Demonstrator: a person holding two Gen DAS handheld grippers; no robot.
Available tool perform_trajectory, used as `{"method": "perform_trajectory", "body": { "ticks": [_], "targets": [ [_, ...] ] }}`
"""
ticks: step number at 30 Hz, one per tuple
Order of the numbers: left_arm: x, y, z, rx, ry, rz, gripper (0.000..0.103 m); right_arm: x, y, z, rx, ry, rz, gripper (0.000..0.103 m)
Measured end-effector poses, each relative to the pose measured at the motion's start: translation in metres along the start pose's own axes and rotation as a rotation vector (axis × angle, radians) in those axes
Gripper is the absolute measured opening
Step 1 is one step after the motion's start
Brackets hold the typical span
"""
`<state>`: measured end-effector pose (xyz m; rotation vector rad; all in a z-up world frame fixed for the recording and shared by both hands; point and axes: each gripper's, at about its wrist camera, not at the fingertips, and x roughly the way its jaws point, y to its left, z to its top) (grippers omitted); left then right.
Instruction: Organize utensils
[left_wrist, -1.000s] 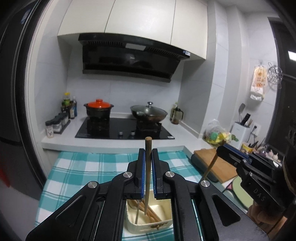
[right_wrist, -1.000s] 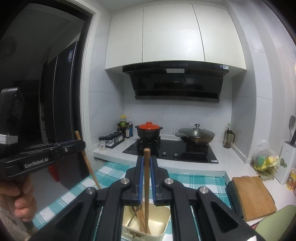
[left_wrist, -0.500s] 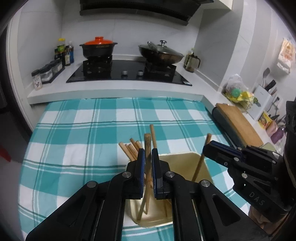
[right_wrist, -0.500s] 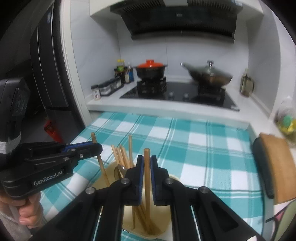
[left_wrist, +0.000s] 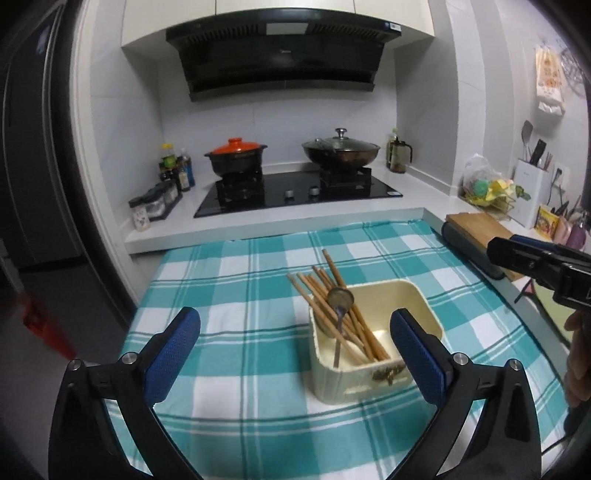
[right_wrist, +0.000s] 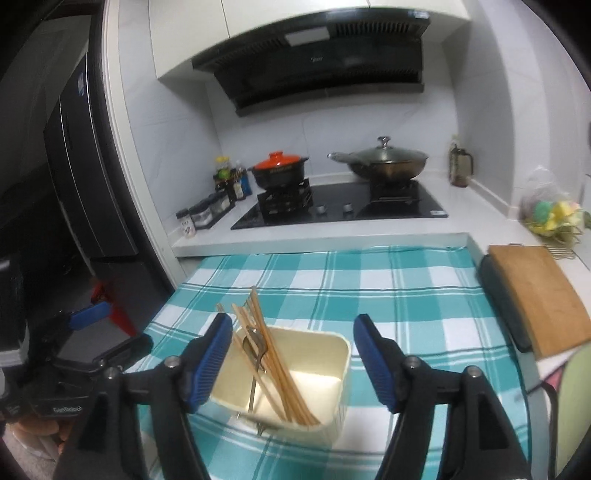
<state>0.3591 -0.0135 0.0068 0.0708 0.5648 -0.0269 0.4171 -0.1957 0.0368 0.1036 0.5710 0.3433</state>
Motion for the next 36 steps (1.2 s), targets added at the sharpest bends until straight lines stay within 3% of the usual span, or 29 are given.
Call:
{"method": "perform_trajectory", "body": {
  "ticks": [3,8,12,15,24,36],
  "targets": [
    [-0.033,-0.007,-0.027,0.001,-0.001,0.042,0.102,-0.036,0.010,-0.026,0.022,-0.007,-0.016,0.083],
    [-0.081,-0.009,-0.062,-0.083,-0.019,0.043,0.102,-0.076,0.033,-0.077,-0.001,0.018,-0.066,0.089],
    [-0.106,-0.017,-0.079,-0.049,-0.011,0.110,0.102,-0.099,0.052,-0.100,-0.039,0.033,-0.120,0.096],
    [-0.117,-0.019,-0.089,-0.029,-0.009,0.139,0.102,-0.118,0.061,-0.110,-0.055,0.013,-0.141,0.101],
    [-0.135,-0.019,-0.096,-0.045,0.019,0.090,0.103,-0.166,0.075,-0.119,-0.076,-0.044,-0.198,0.102],
    [-0.140,-0.016,-0.096,-0.046,0.037,0.086,0.103,-0.168,0.092,-0.127,-0.120,-0.028,-0.177,0.102]
  ]
}}
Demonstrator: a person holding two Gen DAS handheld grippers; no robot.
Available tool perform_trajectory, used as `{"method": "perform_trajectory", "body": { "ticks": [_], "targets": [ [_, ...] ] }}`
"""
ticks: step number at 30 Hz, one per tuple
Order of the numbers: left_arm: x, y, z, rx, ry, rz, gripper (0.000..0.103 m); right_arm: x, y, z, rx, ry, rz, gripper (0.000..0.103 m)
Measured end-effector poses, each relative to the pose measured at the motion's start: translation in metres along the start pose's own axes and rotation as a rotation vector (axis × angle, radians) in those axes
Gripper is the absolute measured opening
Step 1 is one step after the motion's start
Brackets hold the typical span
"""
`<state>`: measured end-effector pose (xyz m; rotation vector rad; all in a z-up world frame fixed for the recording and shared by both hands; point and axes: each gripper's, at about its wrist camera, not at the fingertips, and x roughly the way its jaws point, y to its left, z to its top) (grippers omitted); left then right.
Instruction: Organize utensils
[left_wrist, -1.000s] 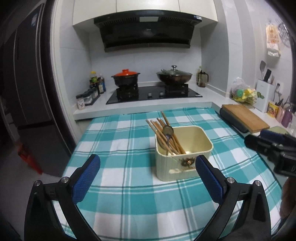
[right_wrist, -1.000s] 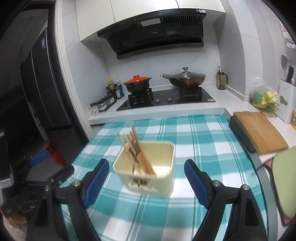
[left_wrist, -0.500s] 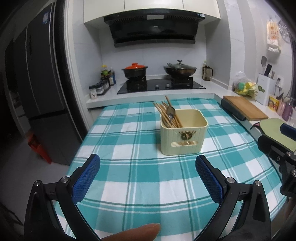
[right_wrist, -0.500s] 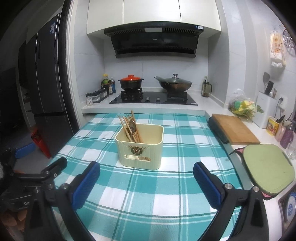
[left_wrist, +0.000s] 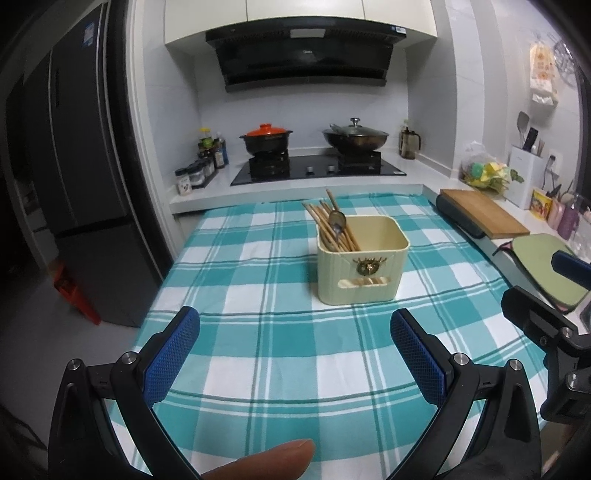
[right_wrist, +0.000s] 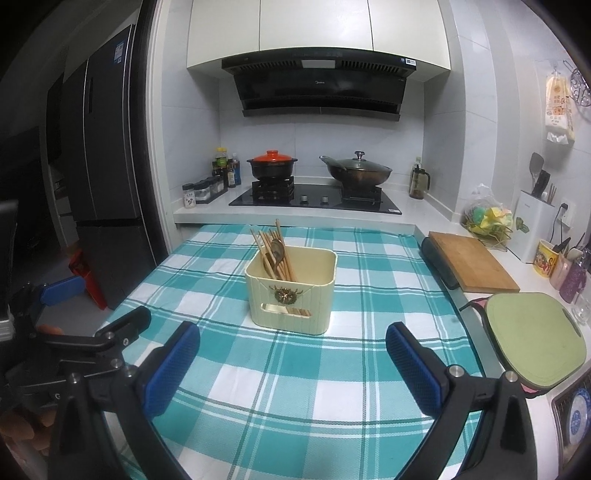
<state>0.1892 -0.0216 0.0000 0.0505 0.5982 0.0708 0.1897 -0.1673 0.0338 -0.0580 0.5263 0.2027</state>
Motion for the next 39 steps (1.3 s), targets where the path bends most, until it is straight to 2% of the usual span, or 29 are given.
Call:
{"method": "perform_trajectory", "body": {
  "ticks": [13,39],
  "targets": [
    [0.0081,0.0030,-0.0003,-0.007,0.026,-0.006,0.103,-0.0025,0.0085,0.0045,-0.029,-0.014,0.008,0.102],
    [0.0052,0.0026,0.0004,-0.006,0.020,-0.004,0.103,-0.0021,0.0089,0.0041,-0.029,-0.008,0.018,0.102]
  ]
}}
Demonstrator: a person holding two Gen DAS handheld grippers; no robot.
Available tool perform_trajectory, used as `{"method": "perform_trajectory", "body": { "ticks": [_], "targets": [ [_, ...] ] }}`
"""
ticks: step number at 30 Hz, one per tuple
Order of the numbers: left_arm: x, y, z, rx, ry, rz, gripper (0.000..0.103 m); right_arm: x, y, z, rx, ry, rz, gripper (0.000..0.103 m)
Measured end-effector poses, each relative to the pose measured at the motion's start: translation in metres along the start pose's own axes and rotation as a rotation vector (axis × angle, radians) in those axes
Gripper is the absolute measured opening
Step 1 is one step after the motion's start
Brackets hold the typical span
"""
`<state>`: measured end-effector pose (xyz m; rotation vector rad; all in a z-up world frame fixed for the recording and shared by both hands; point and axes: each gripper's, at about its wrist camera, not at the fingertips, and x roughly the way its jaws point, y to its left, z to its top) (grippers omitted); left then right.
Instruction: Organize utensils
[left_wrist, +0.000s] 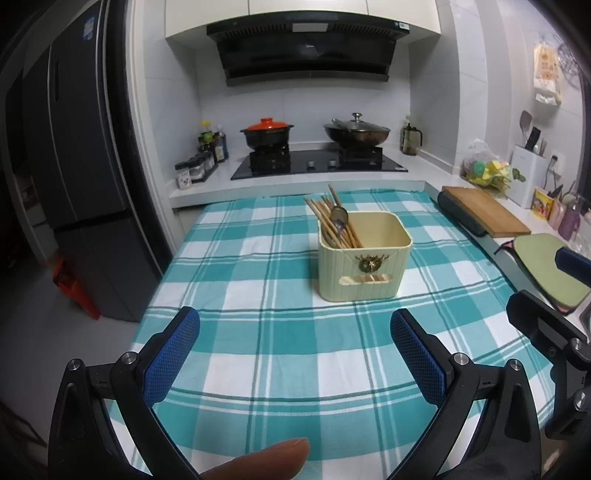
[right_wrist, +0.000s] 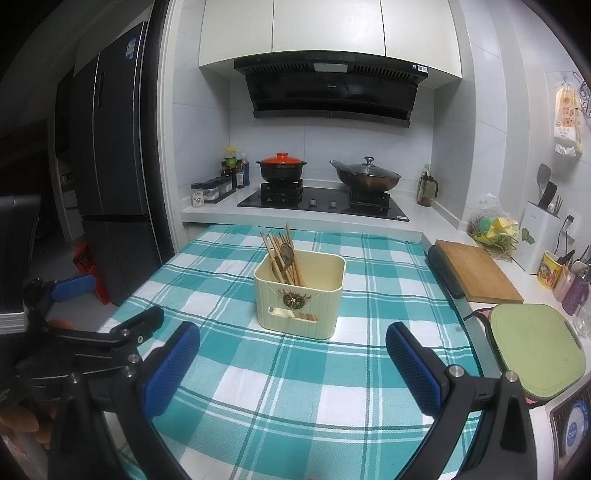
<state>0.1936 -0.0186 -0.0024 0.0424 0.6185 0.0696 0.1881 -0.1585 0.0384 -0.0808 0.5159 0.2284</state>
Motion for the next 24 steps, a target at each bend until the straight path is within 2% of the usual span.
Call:
{"method": "perform_trajectory", "body": {
  "ticks": [24],
  "targets": [
    [-0.0016,0.0026,0.0023,-0.005,0.000,-0.003,0.103,-0.0015,0.0021,0.0001,-0.012,-0.003,0.001,0.102]
  ]
}}
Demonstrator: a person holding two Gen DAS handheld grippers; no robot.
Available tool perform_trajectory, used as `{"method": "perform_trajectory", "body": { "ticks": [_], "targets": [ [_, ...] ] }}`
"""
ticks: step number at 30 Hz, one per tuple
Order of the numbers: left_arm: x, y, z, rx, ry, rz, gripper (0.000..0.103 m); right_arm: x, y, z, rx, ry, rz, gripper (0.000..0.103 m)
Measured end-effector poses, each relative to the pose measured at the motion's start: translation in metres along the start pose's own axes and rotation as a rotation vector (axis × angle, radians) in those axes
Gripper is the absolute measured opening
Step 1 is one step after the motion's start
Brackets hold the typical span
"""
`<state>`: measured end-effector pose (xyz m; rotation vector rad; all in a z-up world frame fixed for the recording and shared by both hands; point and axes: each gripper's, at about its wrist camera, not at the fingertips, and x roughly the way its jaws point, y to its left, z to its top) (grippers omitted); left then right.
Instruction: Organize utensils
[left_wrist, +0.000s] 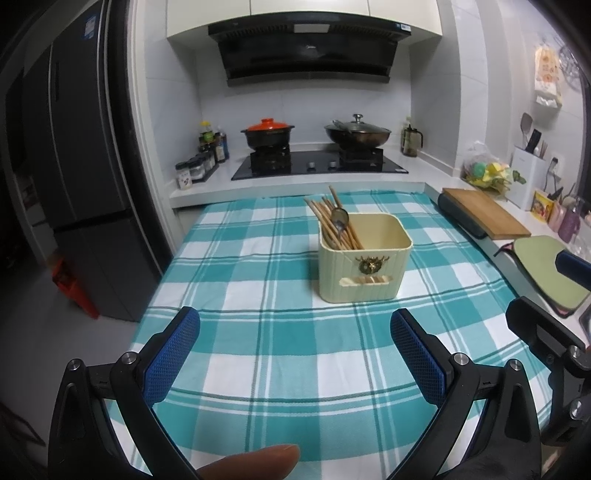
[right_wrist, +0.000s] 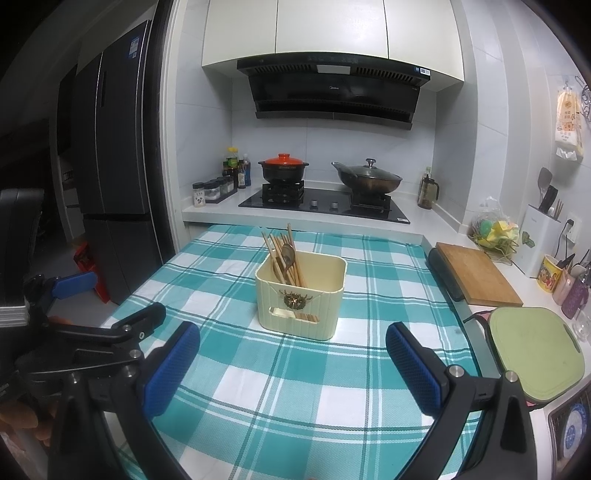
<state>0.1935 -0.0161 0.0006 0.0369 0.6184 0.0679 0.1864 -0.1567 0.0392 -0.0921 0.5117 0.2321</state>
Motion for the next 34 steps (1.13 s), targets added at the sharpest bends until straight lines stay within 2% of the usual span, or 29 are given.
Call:
{"method": "perform_trajectory", "body": {
  "ticks": [27,31,34],
  "targets": [
    [0.0006,0.0010,0.0030,-0.002,-0.004,-0.004,0.103,-0.0004,-0.0009,-0.0012,-0.001,0.001,-0.001,0.102],
    [0.0009,-0.0004,0.0028,-0.016,-0.002,0.022,0.103,-0.0007,-0.0013,-0.0017,0.001,0.003,0.000,0.102],
    [0.0007,-0.0029,0.0022,-0.009,0.000,0.015,0.103,-0.0013,-0.0028,-0.0030,0.000,0.002,0.000,0.102]
  ]
}}
